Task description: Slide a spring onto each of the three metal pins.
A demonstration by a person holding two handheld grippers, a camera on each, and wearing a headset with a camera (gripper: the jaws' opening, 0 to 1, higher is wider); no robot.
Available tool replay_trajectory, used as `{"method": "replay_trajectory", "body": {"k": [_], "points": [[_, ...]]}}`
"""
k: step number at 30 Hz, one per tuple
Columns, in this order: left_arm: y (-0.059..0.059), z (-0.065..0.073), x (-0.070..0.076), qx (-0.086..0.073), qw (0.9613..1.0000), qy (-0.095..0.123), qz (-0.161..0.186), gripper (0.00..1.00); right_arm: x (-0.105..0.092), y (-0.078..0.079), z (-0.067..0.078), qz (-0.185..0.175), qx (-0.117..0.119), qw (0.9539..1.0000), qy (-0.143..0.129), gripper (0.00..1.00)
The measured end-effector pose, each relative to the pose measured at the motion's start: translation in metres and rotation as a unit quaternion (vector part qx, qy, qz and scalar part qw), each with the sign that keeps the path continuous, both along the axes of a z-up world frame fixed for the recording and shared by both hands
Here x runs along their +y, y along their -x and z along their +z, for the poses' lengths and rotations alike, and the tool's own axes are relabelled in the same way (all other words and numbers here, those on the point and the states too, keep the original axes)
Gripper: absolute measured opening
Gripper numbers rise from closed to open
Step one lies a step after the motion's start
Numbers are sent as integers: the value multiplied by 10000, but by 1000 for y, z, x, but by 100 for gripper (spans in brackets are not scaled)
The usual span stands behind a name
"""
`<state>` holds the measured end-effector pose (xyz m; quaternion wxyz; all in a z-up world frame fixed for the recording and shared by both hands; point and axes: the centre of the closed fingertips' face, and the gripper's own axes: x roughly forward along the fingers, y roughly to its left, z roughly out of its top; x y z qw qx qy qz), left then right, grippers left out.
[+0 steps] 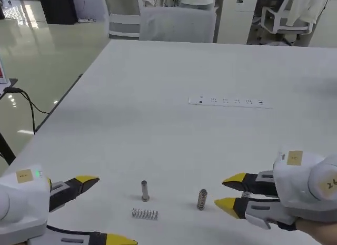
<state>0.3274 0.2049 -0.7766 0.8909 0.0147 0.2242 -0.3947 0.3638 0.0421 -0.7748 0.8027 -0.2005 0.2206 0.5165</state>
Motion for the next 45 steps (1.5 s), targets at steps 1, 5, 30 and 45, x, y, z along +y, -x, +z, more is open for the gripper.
{"method": "replay_trajectory", "body": {"k": [1, 5, 30, 45], "points": [[0, 0, 0, 5, 10000, 1, 5, 97, 1, 0, 1, -14, -6, 10000, -25, 22], [1, 0, -1, 19, 10000, 47, 21, 96, 12, 4, 7, 71, -32, 9999, -111, 21], [6, -2, 6, 38, 10000, 2, 54, 96, 114, 35, -7, 1433, -94, 9896, 79, 20], [11, -2, 11, 26, 9999, 13, 127, 96, 129, 23, -56, 1301, 111, 9897, 588, 17]]}}
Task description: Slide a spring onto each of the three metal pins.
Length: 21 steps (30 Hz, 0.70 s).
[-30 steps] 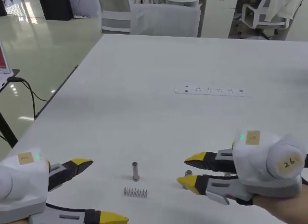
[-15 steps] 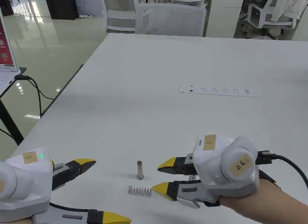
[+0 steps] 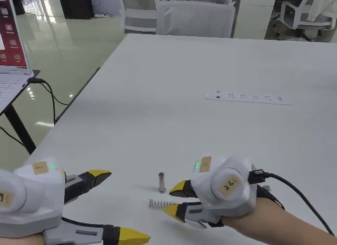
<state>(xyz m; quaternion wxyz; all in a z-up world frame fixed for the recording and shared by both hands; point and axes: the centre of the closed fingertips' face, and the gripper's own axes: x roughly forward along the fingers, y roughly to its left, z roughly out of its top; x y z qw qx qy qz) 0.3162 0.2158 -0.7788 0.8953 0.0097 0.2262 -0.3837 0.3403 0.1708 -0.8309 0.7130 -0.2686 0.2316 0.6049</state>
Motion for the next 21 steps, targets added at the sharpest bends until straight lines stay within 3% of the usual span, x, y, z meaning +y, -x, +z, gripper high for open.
{"method": "replay_trajectory", "body": {"k": [9, 16, 17, 21], "points": [[3, -2, 3, 40, 10000, 13, 69, 95, 6, -6, -17, -103, 168, 9998, 74, 15], [4, -3, 4, 79, 9999, 46, 66, 96, 2, -5, -33, -205, 284, 9990, 281, 12], [4, -4, 4, 83, 9999, 39, 67, 96, 5, -5, -30, -172, 285, 9993, 150, 11], [4, -6, 4, 109, 9999, 26, 49, 95, 4, -4, -31, -266, 441, 9985, 158, 8]]}}
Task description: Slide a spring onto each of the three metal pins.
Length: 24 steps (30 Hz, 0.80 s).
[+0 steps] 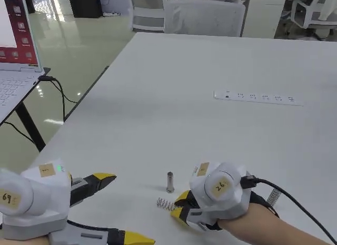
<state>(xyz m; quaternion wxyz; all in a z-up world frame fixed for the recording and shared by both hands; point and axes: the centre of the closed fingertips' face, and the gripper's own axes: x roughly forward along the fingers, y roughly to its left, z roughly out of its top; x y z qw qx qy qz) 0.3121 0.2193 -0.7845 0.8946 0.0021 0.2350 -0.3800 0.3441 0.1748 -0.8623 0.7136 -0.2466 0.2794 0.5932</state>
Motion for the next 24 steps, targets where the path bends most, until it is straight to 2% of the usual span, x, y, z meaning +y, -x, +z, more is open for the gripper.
{"method": "replay_trajectory", "body": {"k": [5, 10, 16, 24], "points": [[1, 0, -3, 9, 10000, -11, -48, 95, -2, 2, 5, 79, -100, 9999, -14, 8], [0, 0, -7, 18, 10000, -11, -95, 95, -7, 9, 19, 191, -175, 9996, -95, 8], [0, 0, -17, 38, 9997, 6, -247, 93, -18, 15, 40, 305, -414, 9985, -186, 7], [1, 0, -30, 63, 9990, 54, -440, 90, -35, 17, 63, 344, -459, 9979, -297, 7]]}}
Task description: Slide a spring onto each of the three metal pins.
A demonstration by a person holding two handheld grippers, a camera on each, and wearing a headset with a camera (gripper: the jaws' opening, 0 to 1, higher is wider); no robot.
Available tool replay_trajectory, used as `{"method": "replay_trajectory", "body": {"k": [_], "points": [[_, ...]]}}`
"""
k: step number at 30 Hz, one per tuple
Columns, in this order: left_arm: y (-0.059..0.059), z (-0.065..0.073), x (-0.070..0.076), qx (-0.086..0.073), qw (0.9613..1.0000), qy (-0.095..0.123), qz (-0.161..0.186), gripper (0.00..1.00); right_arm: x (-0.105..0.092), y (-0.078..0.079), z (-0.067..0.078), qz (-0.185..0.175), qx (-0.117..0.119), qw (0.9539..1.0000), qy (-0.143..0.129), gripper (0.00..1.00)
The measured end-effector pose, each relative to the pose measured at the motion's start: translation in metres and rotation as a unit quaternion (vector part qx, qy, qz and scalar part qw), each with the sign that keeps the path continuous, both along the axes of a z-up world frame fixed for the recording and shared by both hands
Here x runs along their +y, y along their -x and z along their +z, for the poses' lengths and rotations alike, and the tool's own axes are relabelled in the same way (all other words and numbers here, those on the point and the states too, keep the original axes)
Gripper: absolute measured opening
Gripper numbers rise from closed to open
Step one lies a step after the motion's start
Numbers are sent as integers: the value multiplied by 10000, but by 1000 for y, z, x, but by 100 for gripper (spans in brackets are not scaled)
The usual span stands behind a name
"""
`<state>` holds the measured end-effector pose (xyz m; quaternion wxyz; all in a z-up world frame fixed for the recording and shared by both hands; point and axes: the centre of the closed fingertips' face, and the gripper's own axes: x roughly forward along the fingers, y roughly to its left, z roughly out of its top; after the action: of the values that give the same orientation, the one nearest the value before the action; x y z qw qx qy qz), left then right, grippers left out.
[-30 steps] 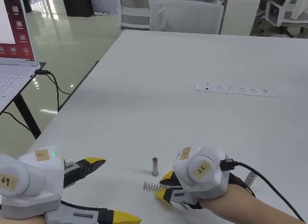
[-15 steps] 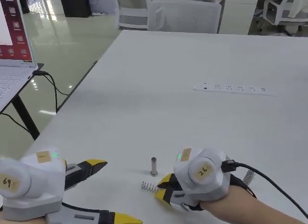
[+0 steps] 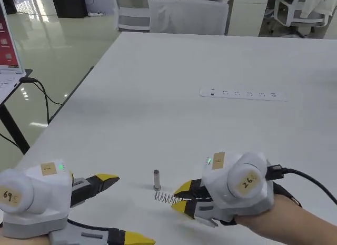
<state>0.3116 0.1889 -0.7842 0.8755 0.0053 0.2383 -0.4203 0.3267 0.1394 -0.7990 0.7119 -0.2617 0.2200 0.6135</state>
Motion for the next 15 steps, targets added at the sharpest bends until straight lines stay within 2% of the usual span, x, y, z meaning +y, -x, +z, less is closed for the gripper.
{"method": "replay_trajectory", "body": {"k": [4, 15], "points": [[2, -1, -8, 36, 9999, 30, -166, 85, -11, 4, 4, 78, -15, 10000, 48, 7], [0, 0, -35, 49, 9986, 92, -515, 81, -38, 9, 0, 262, -31, 9993, 267, 7]]}}
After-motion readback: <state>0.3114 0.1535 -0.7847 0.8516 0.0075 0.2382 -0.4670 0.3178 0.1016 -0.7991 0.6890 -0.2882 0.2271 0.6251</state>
